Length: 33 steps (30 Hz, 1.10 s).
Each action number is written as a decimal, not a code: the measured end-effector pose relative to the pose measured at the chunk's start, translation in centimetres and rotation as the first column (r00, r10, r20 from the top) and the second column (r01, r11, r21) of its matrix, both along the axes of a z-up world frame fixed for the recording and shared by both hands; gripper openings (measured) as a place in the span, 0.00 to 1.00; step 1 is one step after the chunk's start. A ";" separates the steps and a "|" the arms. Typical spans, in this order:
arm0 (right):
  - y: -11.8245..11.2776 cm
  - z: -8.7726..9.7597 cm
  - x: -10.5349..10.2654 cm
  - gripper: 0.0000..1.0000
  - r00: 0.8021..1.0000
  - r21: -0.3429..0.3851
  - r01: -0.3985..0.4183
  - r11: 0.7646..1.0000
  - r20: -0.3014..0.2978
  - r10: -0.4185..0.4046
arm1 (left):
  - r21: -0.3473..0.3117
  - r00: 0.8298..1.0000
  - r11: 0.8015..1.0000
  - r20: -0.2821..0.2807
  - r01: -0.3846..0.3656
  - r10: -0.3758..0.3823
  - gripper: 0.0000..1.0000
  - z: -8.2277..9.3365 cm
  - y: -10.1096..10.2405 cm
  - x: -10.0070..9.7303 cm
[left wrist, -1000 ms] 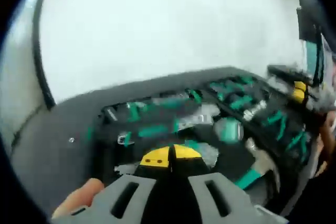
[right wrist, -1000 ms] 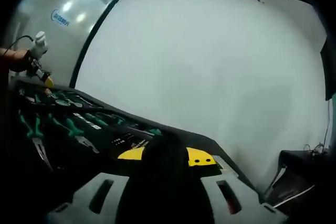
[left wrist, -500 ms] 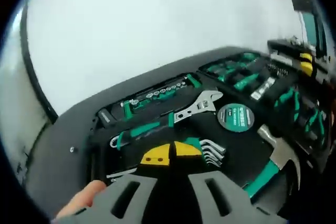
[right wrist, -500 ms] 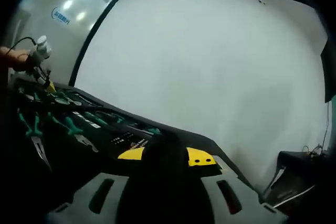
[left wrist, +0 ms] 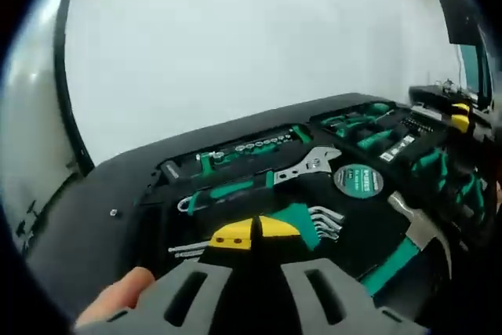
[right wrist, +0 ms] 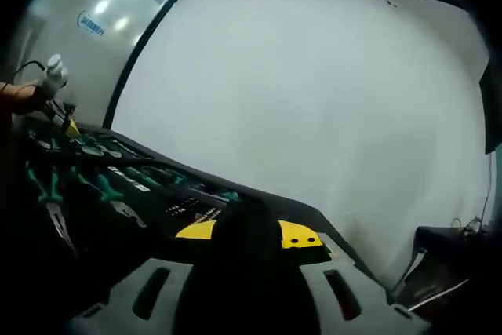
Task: Pick up the tools and put them into their designated positions in the toolbox.
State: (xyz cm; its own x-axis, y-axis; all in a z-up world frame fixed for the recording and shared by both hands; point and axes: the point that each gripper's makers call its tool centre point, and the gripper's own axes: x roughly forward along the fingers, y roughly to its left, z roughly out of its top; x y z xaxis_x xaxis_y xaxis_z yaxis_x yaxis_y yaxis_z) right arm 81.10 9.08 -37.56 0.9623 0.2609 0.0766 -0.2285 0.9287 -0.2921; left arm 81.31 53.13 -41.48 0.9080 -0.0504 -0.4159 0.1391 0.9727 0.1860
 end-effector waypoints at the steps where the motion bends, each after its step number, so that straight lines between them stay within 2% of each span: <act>1: 0.0 0.0 0.0 0.26 1.000 0.000 0.000 1.000 -0.001 0.000 | -0.002 1.000 1.000 0.001 -0.007 0.007 0.00 -0.1 0.2 0.2; 4: 0.1 -0.1 0.2 0.26 1.000 -0.008 -0.001 1.000 -0.001 0.001 | 0.086 0.999 0.996 0.036 0.001 -0.004 0.00 -0.3 -0.2 -0.3; 5: 0.1 -0.1 0.2 0.26 1.000 -0.011 -0.001 1.000 0.000 0.001 | 0.090 0.999 0.996 0.035 -0.019 0.016 0.00 -0.4 -0.1 -0.4; 7: 0.1 0.0 0.2 0.26 1.000 -0.012 0.001 1.000 0.006 -0.001 | 0.052 0.999 0.998 0.027 -0.019 0.018 0.00 -0.4 -0.1 -0.6; 8: 0.1 0.0 0.2 0.26 1.000 -0.011 0.002 1.000 0.007 -0.002 | 0.001 1.000 1.000 -0.025 -0.014 0.014 0.00 -0.7 0.7 0.4; 9: 0.0 0.0 0.2 0.26 1.000 -0.007 0.006 1.000 0.007 -0.006 | -0.057 0.997 0.998 -0.073 -0.014 0.010 0.00 -0.6 1.1 0.3; 10: -0.1 0.1 0.2 0.26 1.000 -0.003 0.007 1.000 0.007 -0.007 | -0.068 0.998 0.998 -0.060 -0.016 0.012 0.00 -0.1 1.0 -0.1; 11: -0.2 0.1 0.2 0.26 1.000 0.004 0.009 1.000 0.008 -0.009 | -0.110 0.999 0.993 -0.047 -0.029 0.024 0.00 1.2 0.9 -1.6; 12: -0.3 0.1 0.2 0.26 1.000 0.009 0.009 1.000 0.008 -0.009 | -0.130 0.997 0.990 0.038 -0.060 0.066 0.00 3.2 2.3 -1.6; 13: -0.3 0.1 0.2 0.26 1.000 0.011 0.008 1.000 0.006 -0.008 | -0.195 0.972 0.974 0.177 -0.120 0.155 0.00 6.8 5.7 -0.8; 14: -0.2 0.1 0.2 0.26 1.000 0.011 0.007 1.000 0.003 -0.007 | -0.236 0.940 0.959 0.263 -0.156 0.217 0.05 9.0 7.9 -1.0; 15: -0.2 0.0 0.2 0.26 1.000 0.009 0.005 1.000 -0.001 -0.005 | -0.256 0.908 0.950 0.329 -0.179 0.260 0.13 10.5 10.0 -1.1; 16: 0.0 0.0 0.2 0.26 1.000 0.004 0.001 1.000 -0.003 -0.001 | -0.229 0.894 0.949 0.343 -0.218 0.288 0.24 10.9 13.0 -0.7; 17: 0.0 0.0 0.2 0.26 1.000 0.002 0.000 1.000 0.000 0.000 | -0.220 0.899 0.937 0.287 -0.273 0.329 0.28 9.5 15.5 0.1; 18: 0.1 0.1 0.2 0.26 1.000 -0.002 0.000 1.000 0.005 0.000 | -0.240 0.904 0.916 0.210 -0.321 0.372 0.29 7.2 18.5 1.8; 19: 0.1 0.1 0.2 0.26 1.000 -0.004 0.000 1.000 0.008 0.000 | -0.273 0.909 0.901 0.155 -0.337 0.387 0.27 5.6 19.6 2.6; 20: 0.1 0.1 0.2 0.26 1.000 -0.006 0.001 1.000 0.009 -0.001 | -0.275 0.914 0.893 0.096 -0.356 0.393 0.26 3.2 19.6 3.4; 21: 0.1 0.1 0.2 0.26 1.000 -0.008 0.003 1.000 0.009 -0.002 | -0.264 0.917 0.894 0.073 -0.361 0.391 0.27 1.9 20.1 4.2; 22: 0.0 0.1 0.2 0.26 1.000 -0.008 0.004 1.000 0.007 -0.004 | -0.204 0.920 0.905 0.045 -0.374 0.390 0.27 0.1 20.6 4.8; 23: 0.0 0.1 0.3 0.26 1.000 -0.007 0.006 1.000 0.006 -0.006 | -0.168 0.915 0.904 0.019 -0.394 0.403 0.26 -1.1 21.1 5.1; 24: -0.1 0.0 0.3 0.26 1.000 -0.005 0.008 1.000 0.004 -0.008 | -0.159 0.912 0.900 0.000 -0.405 0.410 0.25 -2.1 21.3 5.5; 25: -0.1 0.0 0.4 0.26 1.000 -0.004 0.010 1.000 0.003 -0.010 | -0.157 0.918 0.906 -0.014 -0.393 0.395 0.25 -3.0 21.0 6.4; 26: -0.2 0.0 0.4 0.26 1.000 -0.004 0.012 1.000 0.002 -0.012 | -0.153 0.920 0.908 -0.012 -0.390 0.393 0.25 -3.4 21.0 6.9; 28: -0.2 -0.1 0.4 0.26 1.000 -0.005 0.013 1.000 -0.001 -0.013 | -0.132 0.911 0.902 -0.026 -0.410 0.411 0.22 -4.3 22.1 7.4; 29: -0.1 -0.1 0.3 0.26 1.000 -0.007 0.013 1.000 -0.003 -0.013 | -0.181 0.901 0.886 0.002 -0.427 0.435 0.15 -3.9 22.2 7.4; 30: -0.1 -0.2 0.3 0.26 1.000 -0.009 0.013 1.000 -0.004 -0.013 | -0.191 0.889 0.871 -0.025 -0.453 0.458 0.08 -3.9 22.4 7.2; 32: -0.1 -0.2 0.4 0.26 1.000 -0.010 0.013 1.000 -0.006 -0.014 | -0.129 0.899 0.890 -0.065 -0.437 0.433 0.07 -3.9 22.4 6.7; 33: -0.1 -0.2 0.3 0.26 1.000 -0.010 0.014 1.000 -0.007 -0.014 | -0.093 0.909 0.904 -0.055 -0.417 0.413 0.06 -3.4 22.1 6.7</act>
